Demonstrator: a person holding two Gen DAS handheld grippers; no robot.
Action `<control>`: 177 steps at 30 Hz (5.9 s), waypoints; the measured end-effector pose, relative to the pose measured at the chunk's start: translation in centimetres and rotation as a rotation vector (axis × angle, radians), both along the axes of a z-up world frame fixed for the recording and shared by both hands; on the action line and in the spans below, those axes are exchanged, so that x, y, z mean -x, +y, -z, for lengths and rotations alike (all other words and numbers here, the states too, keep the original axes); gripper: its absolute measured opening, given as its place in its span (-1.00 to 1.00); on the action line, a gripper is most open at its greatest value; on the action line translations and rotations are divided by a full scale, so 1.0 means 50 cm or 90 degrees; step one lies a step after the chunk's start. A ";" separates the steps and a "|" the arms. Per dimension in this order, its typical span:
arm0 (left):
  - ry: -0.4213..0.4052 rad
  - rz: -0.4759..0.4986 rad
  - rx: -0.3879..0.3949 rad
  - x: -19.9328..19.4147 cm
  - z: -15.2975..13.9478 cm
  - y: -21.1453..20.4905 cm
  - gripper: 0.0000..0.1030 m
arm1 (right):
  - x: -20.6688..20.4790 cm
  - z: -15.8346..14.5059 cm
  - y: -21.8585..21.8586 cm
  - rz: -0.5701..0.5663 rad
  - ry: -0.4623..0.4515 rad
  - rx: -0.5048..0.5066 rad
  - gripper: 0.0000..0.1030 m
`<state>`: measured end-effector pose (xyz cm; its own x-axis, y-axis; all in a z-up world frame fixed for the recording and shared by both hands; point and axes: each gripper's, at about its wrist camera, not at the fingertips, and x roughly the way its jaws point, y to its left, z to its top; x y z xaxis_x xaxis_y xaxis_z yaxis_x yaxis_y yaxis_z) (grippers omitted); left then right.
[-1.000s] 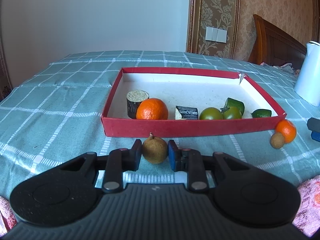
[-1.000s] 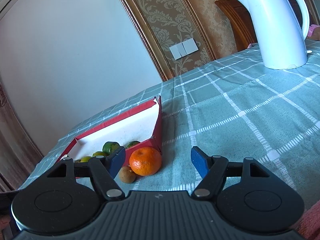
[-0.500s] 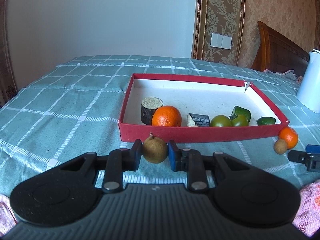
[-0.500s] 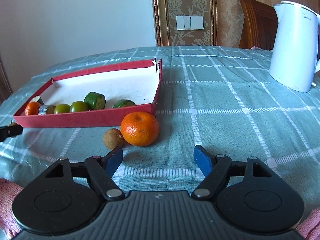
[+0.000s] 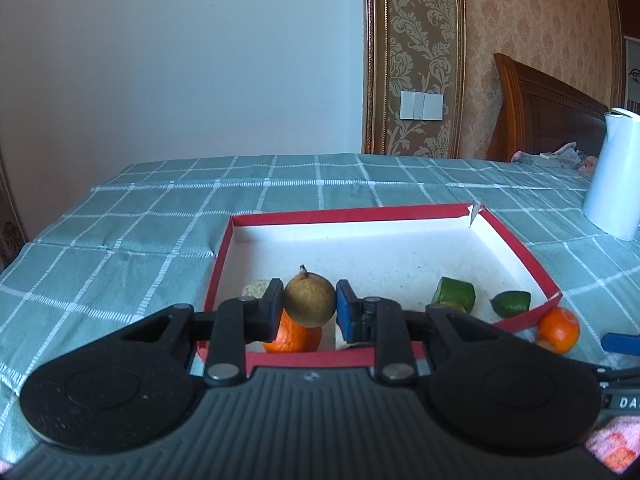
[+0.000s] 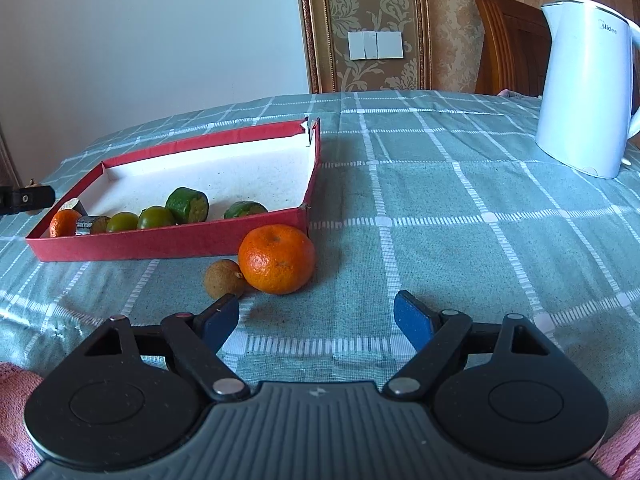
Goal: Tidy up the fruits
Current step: 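Carry the brown round fruit into the red tray and open the left gripper, then move the right gripper to the small brown fruit beside the mandarin, then close the right gripper on the small brown fruit, then carry the small brown fruit into the red tray and open the right gripper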
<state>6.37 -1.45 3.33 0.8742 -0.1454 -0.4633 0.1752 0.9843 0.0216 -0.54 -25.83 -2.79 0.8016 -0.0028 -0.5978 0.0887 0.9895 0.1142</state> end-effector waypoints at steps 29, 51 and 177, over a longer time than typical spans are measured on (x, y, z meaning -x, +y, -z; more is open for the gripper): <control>0.038 -0.067 -0.022 0.002 0.030 0.005 1.00 | 0.002 0.000 0.000 0.002 -0.004 -0.007 0.67; 0.027 -0.091 0.046 0.049 0.091 0.086 1.00 | 0.072 -0.043 0.045 -0.066 -0.100 0.079 0.52; 0.045 -0.093 0.109 0.044 0.092 0.114 1.00 | -0.066 -0.124 0.143 -0.167 -0.087 0.087 -0.47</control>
